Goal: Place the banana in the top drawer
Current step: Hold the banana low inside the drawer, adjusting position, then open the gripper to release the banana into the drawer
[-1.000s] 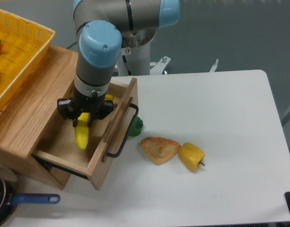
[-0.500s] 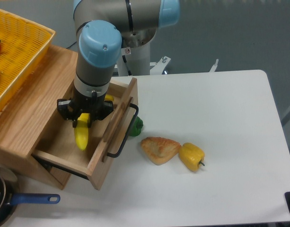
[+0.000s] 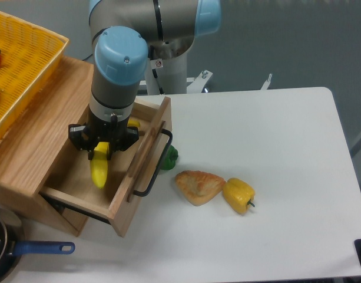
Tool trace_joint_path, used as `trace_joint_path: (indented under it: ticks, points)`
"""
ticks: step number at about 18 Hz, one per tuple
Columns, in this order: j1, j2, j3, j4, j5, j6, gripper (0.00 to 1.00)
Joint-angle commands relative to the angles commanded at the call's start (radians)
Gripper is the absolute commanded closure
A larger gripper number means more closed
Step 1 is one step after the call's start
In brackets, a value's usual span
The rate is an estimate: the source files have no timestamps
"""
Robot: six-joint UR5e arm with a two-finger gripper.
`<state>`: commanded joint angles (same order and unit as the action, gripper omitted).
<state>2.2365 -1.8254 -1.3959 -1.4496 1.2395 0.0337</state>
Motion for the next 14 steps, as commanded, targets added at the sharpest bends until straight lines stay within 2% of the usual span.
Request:
trace_joint_path:
  ticks: [11, 14]
  points:
    - [-0.008, 0.002, -0.006, 0.0, 0.037, 0.0, 0.53]
    - [-0.009, 0.006, -0.006, 0.012, 0.037, 0.012, 0.49]
